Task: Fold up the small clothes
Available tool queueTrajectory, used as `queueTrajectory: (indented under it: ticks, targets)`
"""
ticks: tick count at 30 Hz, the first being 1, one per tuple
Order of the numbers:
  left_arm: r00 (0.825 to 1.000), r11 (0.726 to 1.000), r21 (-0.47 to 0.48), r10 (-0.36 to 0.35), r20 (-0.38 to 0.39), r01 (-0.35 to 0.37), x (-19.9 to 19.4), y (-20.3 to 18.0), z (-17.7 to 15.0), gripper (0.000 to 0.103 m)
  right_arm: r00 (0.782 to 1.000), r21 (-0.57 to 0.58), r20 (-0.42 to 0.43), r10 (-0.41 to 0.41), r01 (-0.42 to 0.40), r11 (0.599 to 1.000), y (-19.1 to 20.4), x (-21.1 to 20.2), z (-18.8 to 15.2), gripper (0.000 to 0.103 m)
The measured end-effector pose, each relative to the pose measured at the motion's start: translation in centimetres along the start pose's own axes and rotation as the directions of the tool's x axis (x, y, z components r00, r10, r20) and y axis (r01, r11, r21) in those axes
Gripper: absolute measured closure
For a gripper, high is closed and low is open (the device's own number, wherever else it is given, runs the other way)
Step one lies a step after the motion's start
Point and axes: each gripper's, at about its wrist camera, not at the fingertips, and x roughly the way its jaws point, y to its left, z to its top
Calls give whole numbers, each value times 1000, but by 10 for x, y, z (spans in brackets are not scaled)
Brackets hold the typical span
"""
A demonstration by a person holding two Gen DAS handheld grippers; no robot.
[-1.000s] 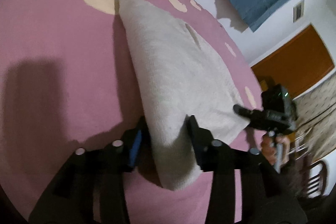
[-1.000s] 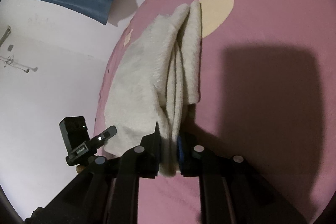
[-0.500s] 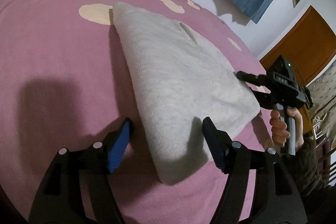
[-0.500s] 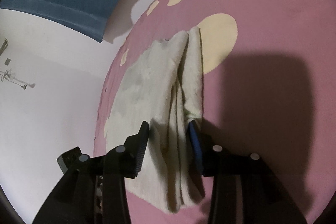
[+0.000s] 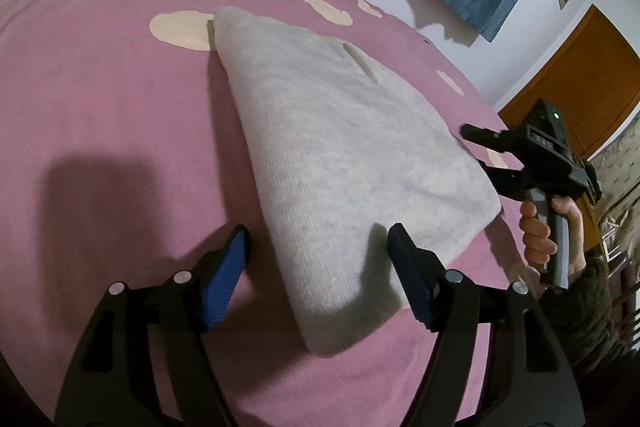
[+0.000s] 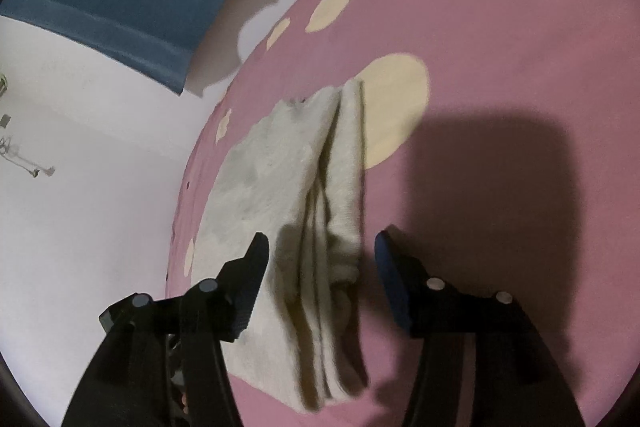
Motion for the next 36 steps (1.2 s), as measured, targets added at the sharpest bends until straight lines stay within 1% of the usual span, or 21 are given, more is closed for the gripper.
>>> queueTrajectory:
  ticks: [2,3,4,5,6,10,13,18,20,22,24,25,26,28,29,30,32,33,34,35,36]
  targets:
    - [1000,1000,5,4,0,-4,-1,0,-1,31,1000,-36,-9,-19,18,999,9,13,2,48]
    - [1000,1000,5,4,-1,-4,-1,-1,-1,31,999,-56,-9,-36,35,998,12,15,2,52]
    - [1000,1000,5,3,-1,-3,-2,-1,-1,31,999,-73,-7,-52,51,996,16,18,2,58]
    - [1000,1000,3,1,-2,-1,-2,0,-1,30,997,-88,-14,-82,81,993,18,23,2,74]
    - [1000,1000,0,0,-2,0,-2,0,0,30,995,-97,-21,-102,99,990,16,25,1,79]
    - [1000,1000,-19,3,3,-3,-6,4,1,27,998,-83,-14,-69,67,994,6,19,1,83]
    - [1000,999,-44,7,13,-6,-9,10,4,27,998,-82,-15,-61,60,995,4,17,0,83]
    - [1000,995,-95,-19,5,19,-3,26,16,27,999,-68,-14,-38,37,997,1,17,2,83]
    - [1000,996,-88,-15,-1,15,1,27,22,27,1000,-54,-21,-20,18,998,-2,17,3,83]
    - [1000,997,-71,-7,-6,7,4,27,28,27,1000,-62,-28,-13,11,998,-1,17,5,83]
    - [1000,998,-62,-2,-8,2,8,29,35,27,1000,-72,-24,-14,13,997,1,15,9,77]
    - [1000,998,-62,-3,-11,2,10,31,37,27,1000,-69,-15,-20,19,997,1,14,12,77]
    - [1000,998,-62,-3,-13,2,13,32,41,27,1000,-68,-6,-31,30,997,2,12,16,74]
    - [1000,998,-59,1,-11,-1,17,33,45,27,998,-60,20,-65,66,996,2,11,26,62]
    - [1000,999,-54,3,-10,-4,19,33,48,27,996,-48,30,-82,83,995,1,13,34,53]
    - [1000,999,-51,9,-10,-9,22,33,51,27,996,-39,34,-86,87,995,0,16,40,52]
    - [1000,999,-48,17,-7,-17,27,33,58,27,996,-30,30,-88,89,996,-1,25,48,52]
    - [1000,999,-47,20,-6,-20,29,33,60,27,996,-34,30,-89,90,995,-1,30,53,53]
    - [1000,999,-48,24,-7,-24,33,33,63,27,995,-39,36,-92,94,995,0,32,55,58]
    - [1000,998,-50,25,-6,-25,35,33,66,27,993,-46,33,-113,115,992,0,37,58,82]
    - [1000,998,-49,28,-3,-29,37,33,69,27,993,-44,20,-120,121,992,-2,40,58,93]
